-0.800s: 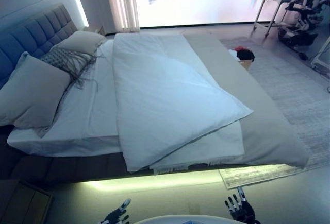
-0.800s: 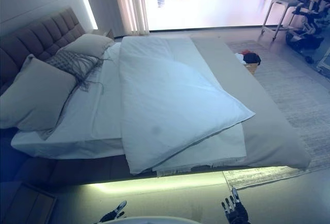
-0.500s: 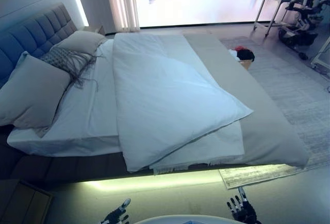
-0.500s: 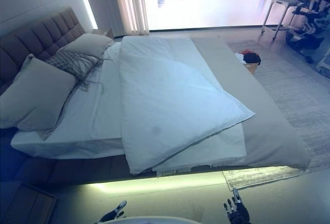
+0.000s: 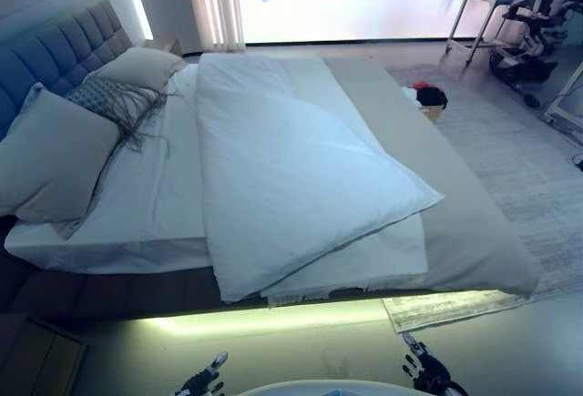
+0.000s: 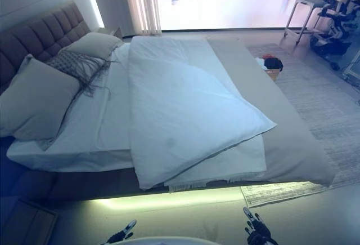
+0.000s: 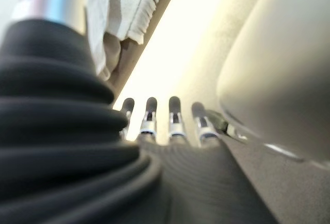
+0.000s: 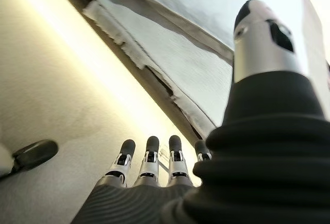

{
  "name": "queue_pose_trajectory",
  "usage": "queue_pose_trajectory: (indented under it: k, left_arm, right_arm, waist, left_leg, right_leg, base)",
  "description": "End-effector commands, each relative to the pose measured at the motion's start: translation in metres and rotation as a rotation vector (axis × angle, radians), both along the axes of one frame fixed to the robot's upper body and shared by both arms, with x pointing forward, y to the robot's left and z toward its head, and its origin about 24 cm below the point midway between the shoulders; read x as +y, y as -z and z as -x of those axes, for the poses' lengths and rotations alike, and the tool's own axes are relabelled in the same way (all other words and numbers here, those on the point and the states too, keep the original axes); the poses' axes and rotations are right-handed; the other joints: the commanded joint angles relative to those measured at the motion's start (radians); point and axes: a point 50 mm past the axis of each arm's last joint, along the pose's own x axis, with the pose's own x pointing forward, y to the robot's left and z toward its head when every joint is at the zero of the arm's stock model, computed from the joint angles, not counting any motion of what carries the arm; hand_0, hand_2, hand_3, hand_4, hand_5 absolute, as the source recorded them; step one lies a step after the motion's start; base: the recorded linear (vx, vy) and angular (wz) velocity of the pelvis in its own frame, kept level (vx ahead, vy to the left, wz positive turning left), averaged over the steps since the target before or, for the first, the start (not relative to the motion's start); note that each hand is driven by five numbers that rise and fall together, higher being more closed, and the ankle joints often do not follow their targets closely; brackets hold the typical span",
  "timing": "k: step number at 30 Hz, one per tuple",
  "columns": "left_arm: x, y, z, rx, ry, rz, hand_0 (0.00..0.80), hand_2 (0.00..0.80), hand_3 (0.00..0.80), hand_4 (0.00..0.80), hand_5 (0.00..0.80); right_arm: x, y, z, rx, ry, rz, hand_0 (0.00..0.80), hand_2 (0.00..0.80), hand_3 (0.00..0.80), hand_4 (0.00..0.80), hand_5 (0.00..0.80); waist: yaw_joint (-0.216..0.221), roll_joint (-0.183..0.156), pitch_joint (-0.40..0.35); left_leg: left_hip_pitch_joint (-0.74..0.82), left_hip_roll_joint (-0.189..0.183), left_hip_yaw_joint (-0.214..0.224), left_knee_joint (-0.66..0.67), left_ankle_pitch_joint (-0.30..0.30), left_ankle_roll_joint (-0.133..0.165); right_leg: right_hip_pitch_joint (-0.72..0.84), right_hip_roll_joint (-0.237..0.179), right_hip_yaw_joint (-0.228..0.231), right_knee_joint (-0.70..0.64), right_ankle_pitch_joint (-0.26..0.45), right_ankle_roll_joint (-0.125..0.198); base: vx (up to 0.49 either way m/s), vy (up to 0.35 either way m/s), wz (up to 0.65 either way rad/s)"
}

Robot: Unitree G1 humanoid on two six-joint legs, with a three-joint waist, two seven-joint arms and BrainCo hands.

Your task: Make the bed neatly

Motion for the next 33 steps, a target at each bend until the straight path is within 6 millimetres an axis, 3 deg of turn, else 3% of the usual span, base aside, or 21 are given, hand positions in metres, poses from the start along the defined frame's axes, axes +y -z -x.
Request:
queue_pose_trajectory:
  k: [1, 4, 7, 11, 14, 17, 21, 22, 24, 25, 28, 30, 33]
  left_arm:
    - [0.003, -0.004, -0.028, -0.034, -0.022, -0.021, 0.0, 0.0, 0.0, 0.0, 0.0]
    - [0.003, -0.004, -0.029, -0.034, -0.027, -0.026, 0.0, 0.0, 0.0, 0.0, 0.0]
    - [-0.001, -0.003, -0.029, -0.024, -0.013, -0.026, 0.0, 0.0, 0.0, 0.0, 0.0]
    - [0.003, -0.003, -0.027, -0.014, -0.003, -0.049, 0.0, 0.0, 0.0, 0.0, 0.0]
    - [0.009, -0.004, -0.026, -0.02, -0.058, -0.066, 0.0, 0.0, 0.0, 0.0, 0.0]
    - [0.011, -0.004, -0.022, -0.029, -0.138, -0.064, 0.0, 0.0, 0.0, 0.0, 0.0]
    - [0.0, -0.003, -0.025, -0.065, -0.145, -0.009, 0.0, 0.0, 0.0, 0.0, 0.0]
    - [-0.002, -0.002, -0.025, -0.066, -0.138, -0.006, 0.0, 0.0, 0.0, 0.0, 0.0]
    - [-0.004, -0.001, -0.021, -0.055, -0.133, -0.01, 0.0, 0.0, 0.0, 0.0, 0.0]
    - [-0.004, 0.0, -0.016, -0.036, -0.126, -0.013, 0.0, 0.0, 0.0, 0.0, 0.0]
    - [-0.006, 0.002, -0.002, 0.017, -0.103, -0.022, 0.0, 0.0, 0.0, 0.0, 0.0]
    - [-0.004, 0.003, 0.004, 0.053, -0.063, -0.032, 0.0, 0.0, 0.0, 0.0, 0.0]
    - [0.005, 0.001, 0.006, 0.053, -0.055, -0.062, 0.0, 0.0, 0.0, 0.0, 0.0]
  right_arm:
    - [0.006, -0.003, -0.028, -0.038, -0.065, -0.065, 0.0, 0.0, 0.0, 0.0, 0.0]
    - [0.014, 0.0, -0.017, -0.032, -0.015, -0.194, 0.0, 0.0, 0.0, 0.0, 0.0]
    - [0.017, 0.003, -0.011, -0.014, 0.015, -0.189, 0.0, 0.0, 0.0, 0.0, 0.0]
    - [0.024, 0.004, -0.012, -0.032, 0.012, -0.212, 0.0, 0.0, 0.0, 0.0, 0.0]
    - [0.025, 0.002, -0.019, -0.046, -0.021, -0.193, 0.0, 0.0, 0.0, 0.0, 0.0]
    - [0.021, 0.001, -0.021, -0.039, -0.019, -0.176, 0.0, 0.0, 0.0, 0.0, 0.0]
    - [0.006, -0.001, -0.019, -0.016, -0.015, -0.143, 0.0, 0.0, 0.0, 0.0, 0.0]
    - [0.002, -0.002, -0.018, -0.008, -0.009, -0.127, 0.0, 0.0, 0.0, 0.0, 0.0]
    - [-0.001, -0.002, -0.017, 0.002, -0.005, -0.113, 0.0, 0.0, 0.0, 0.0, 0.0]
    - [-0.003, -0.002, -0.013, 0.01, -0.007, -0.117, 0.0, 0.0, 0.0, 0.0, 0.0]
    - [-0.004, -0.001, -0.007, 0.019, -0.046, -0.101, 0.0, 0.0, 0.0, 0.0, 0.0]
    - [-0.002, -0.002, -0.014, -0.002, -0.048, -0.097, 0.0, 0.0, 0.0, 0.0, 0.0]
    - [-0.001, -0.003, -0.018, -0.026, -0.034, -0.129, 0.0, 0.0, 0.0, 0.0, 0.0]
  waist:
    - [0.001, -0.025, 0.053]
    - [-0.002, -0.026, 0.052]
    - [-0.004, -0.02, 0.054]
    - [-0.016, -0.013, 0.064]
    - [-0.02, -0.031, 0.093]
    - [-0.012, -0.024, 0.129]
    - [0.006, 0.008, 0.155]
    - [0.02, 0.015, 0.157]
    - [0.036, 0.014, 0.16]
    - [0.047, 0.015, 0.156]
    - [0.058, 0.024, 0.143]
    - [0.059, 0.023, 0.13]
    - [0.063, 0.022, 0.115]
  left_leg:
    - [0.038, -0.065, 0.013, 0.002, -0.063, 0.067]
    - [0.038, -0.064, 0.013, 0.002, -0.06, 0.066]
    - [0.037, -0.062, 0.01, 0.002, -0.06, 0.065]
    - [0.05, -0.055, 0.007, 0.019, -0.053, 0.071]
    - [-0.023, -0.039, 0.011, 0.235, -0.062, 0.054]
    - [-0.16, -0.017, -0.019, 0.423, 0.065, 0.017]
    - [-0.208, 0.033, 0.018, 0.193, 0.164, -0.022]
    - [-0.23, 0.05, -0.007, 0.117, 0.212, -0.037]
    - [-0.245, 0.06, -0.041, 0.019, 0.243, -0.049]
    - [-0.28, 0.065, -0.062, 0.002, 0.237, -0.055]
    - [-0.303, 0.064, -0.054, 0.002, 0.236, -0.059]
    - [-0.284, 0.058, -0.038, 0.002, 0.179, -0.044]
    - [-0.239, 0.057, -0.022, 0.008, 0.16, -0.027]
  right_leg:
    - [-0.005, 0.0, 0.008, 0.003, 0.058, 0.023]
    - [-0.006, 0.002, 0.01, 0.008, 0.056, 0.022]
    - [-0.009, 0.003, 0.004, 0.026, 0.045, 0.021]
    - [-0.035, 0.015, 0.029, 0.1, 0.009, 0.008]
    - [-0.057, 0.015, 0.033, 0.133, -0.001, -0.024]
    - [-0.053, 0.036, 0.045, 0.147, -0.013, -0.058]
    - [0.005, 0.051, 0.06, 0.131, -0.045, -0.046]
    - [0.034, 0.051, 0.064, 0.119, -0.057, -0.045]
    - [0.076, 0.043, 0.071, 0.109, -0.076, -0.042]
    - [0.1, 0.038, 0.076, 0.107, -0.093, -0.041]
    - [0.145, 0.029, 0.079, 0.106, -0.128, -0.037]
    - [0.151, 0.003, 0.079, 0.112, -0.128, -0.022]
    - [0.162, -0.031, 0.064, 0.132, -0.134, -0.002]
  base:
    - [0.0, 0.0, 0.0]
    - [0.005, -0.035, 0.0]
    - [0.015, -0.052, 0.0]
    - [0.041, -0.089, -0.04]
    - [-0.011, -0.134, -0.15]
    - [0.033, -0.074, -0.23]
    - [0.182, 0.124, -0.25]
    - [0.258, 0.137, -0.02]
    - [0.296, 0.137, -0.08]
    - [0.308, 0.139, -0.08]
    - [0.346, 0.178, -0.21]
    - [0.304, 0.183, -0.28]
    - [0.331, 0.189, -0.14]
